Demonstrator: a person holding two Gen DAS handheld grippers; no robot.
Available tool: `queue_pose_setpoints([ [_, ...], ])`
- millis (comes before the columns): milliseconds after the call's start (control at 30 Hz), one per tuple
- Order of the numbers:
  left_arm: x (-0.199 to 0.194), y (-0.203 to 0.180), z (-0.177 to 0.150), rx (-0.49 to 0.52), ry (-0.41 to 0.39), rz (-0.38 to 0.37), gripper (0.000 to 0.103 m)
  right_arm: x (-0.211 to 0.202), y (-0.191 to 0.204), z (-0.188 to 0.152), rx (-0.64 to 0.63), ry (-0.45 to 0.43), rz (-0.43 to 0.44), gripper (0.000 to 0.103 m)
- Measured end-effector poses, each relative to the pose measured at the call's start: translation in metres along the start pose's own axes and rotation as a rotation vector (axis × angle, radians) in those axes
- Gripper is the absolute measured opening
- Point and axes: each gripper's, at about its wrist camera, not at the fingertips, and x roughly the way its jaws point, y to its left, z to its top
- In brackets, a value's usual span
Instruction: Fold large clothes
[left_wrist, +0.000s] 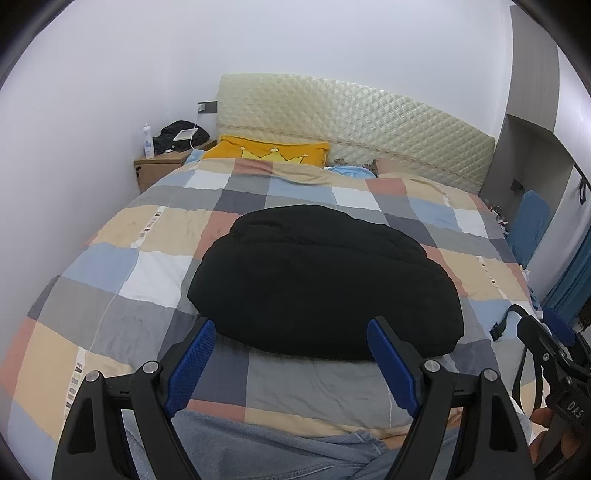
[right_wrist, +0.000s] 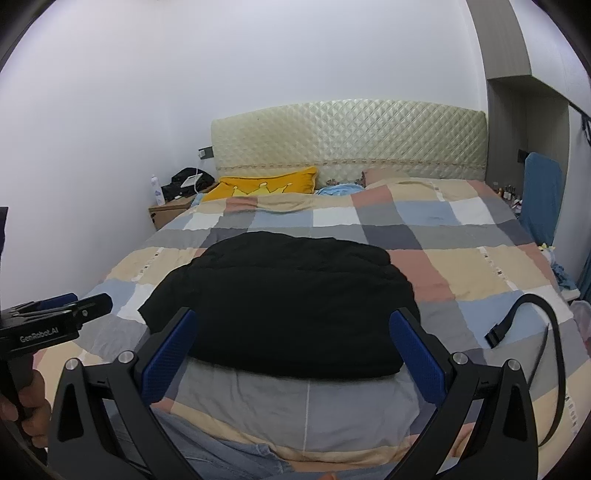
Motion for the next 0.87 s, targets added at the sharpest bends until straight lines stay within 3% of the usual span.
queue_pose_setpoints([
  [633, 0.013, -0.005, -0.002, 0.051, 0.022, -0.027, 0.084, 0.006, 0.007, -0.003, -0.009, 0.018, -0.058, 0.103],
  [867, 0.016, -0.002, -0.004, 0.042, 0.025, -0.001, 0.084, 0.01, 0.009, -0.003, -0.026, 0.022, -0.083, 0.103],
])
